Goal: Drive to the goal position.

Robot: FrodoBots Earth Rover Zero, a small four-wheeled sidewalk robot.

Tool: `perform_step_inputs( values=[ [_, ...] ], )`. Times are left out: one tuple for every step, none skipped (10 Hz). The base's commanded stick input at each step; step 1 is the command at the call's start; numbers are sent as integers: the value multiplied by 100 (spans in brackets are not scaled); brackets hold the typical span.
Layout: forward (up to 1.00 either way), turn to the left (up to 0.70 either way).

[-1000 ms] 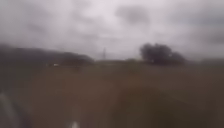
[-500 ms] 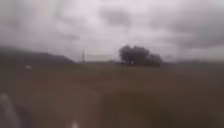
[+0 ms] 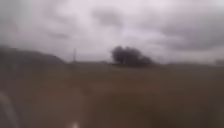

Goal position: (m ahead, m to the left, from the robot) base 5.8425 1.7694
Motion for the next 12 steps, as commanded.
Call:
perform_step_inputs(
  values=[
    [70,0],
    [70,0],
    [70,0],
    [70,0],
    [70,0],
    [70,0],
    [70,0],
    [70,0],
    [70,0],
    [70,0],
    [70,0],
    [70,0]
  ],
)
